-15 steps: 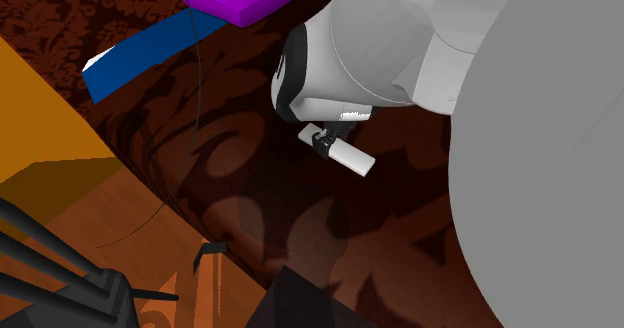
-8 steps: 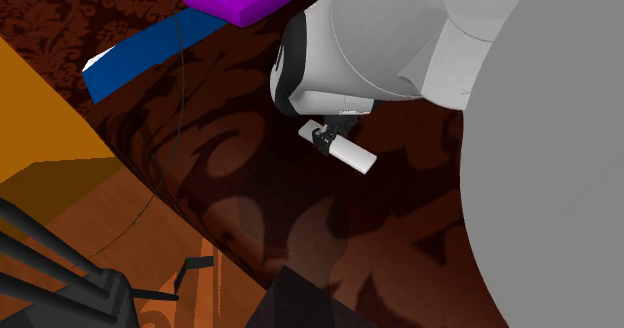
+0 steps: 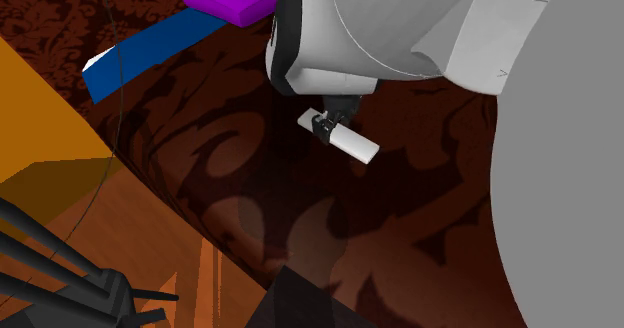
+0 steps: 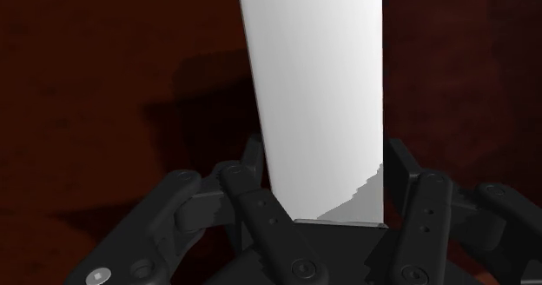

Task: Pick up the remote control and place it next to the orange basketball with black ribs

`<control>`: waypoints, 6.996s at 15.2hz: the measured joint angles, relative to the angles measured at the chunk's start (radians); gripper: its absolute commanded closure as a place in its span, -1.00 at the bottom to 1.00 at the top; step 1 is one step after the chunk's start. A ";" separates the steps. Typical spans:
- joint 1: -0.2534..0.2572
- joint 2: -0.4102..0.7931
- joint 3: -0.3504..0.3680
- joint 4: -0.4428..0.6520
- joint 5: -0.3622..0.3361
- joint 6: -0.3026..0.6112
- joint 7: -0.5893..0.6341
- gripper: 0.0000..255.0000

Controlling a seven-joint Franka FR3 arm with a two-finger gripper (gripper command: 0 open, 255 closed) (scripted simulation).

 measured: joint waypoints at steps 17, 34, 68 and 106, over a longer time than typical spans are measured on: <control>-0.014 -0.139 0.016 0.041 0.031 -0.178 -0.020 1.00; -0.020 -0.232 0.025 0.147 0.053 -0.376 -0.032 1.00; -0.267 0.047 -0.104 0.754 0.069 -0.705 -0.423 1.00; -0.345 0.262 -0.126 0.684 0.071 -0.420 -0.520 1.00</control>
